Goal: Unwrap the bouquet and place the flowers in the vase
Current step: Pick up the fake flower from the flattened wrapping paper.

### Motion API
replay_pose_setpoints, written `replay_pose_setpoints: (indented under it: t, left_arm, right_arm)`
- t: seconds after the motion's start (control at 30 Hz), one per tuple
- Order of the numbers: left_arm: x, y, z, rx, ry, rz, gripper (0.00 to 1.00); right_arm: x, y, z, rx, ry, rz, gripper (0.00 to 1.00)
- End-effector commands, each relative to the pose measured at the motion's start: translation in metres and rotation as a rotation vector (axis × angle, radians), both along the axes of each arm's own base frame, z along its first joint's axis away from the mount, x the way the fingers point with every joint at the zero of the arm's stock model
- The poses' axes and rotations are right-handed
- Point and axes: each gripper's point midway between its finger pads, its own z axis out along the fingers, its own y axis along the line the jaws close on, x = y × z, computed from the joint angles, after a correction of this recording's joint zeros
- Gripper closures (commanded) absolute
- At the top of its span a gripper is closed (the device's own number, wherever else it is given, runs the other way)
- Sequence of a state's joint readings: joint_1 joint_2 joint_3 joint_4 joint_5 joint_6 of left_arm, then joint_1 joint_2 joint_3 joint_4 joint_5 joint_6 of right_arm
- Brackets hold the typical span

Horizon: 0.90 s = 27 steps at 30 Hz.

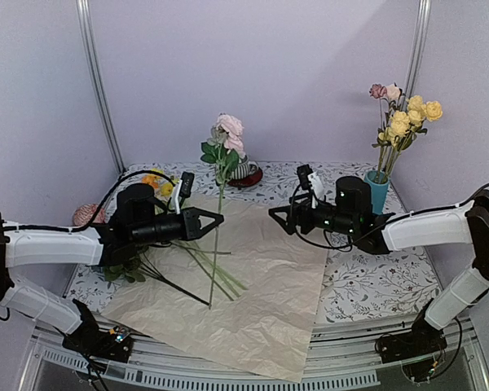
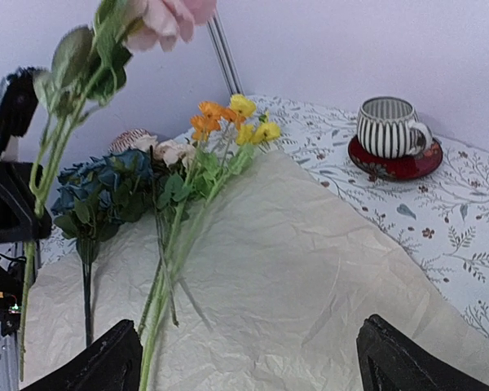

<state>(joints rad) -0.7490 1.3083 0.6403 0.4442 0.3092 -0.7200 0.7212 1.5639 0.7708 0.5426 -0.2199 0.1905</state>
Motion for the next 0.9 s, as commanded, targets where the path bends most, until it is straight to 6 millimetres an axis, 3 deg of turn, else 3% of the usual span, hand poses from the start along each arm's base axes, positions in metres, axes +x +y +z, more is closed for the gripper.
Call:
replay_pose_setpoints:
  t: [0.0,0.13,0.33,0.5,0.7,0.87]
  left_arm:
    - [-0.032,-0.005,0.018,-0.032,-0.159,-0.112,1.0]
    - [-0.047,-0.006,0.02,-0.031,-0.211,-0.143,1.0]
    - [-0.065,-0.018,0.022,-0.031,-0.272,-0.218,0.99]
    - [-0.073,-0.026,0.02,-0.029,-0.299,-0.251,0.98]
    - [-0.076,-0.029,0.019,-0.031,-0.298,-0.265,0.97]
    - [-0.082,-0.031,0.02,-0.051,-0.303,-0.291,0.97]
  right_arm:
    - [-0.016,0.0,0.045,0.088,-0.053,0.045,0.05]
    - [-0.029,0.0,0.071,0.157,0.019,0.074,0.06]
    - [-0.052,-0.01,0.11,0.222,-0.016,0.11,0.05]
    - [-0.048,-0.036,0.111,0.294,-0.025,-0.024,0.08]
    - [-0.095,-0.008,0.112,0.249,-0.036,0.302,0.2]
    - [-0.118,0.009,0.098,0.205,-0.051,0.41,0.29]
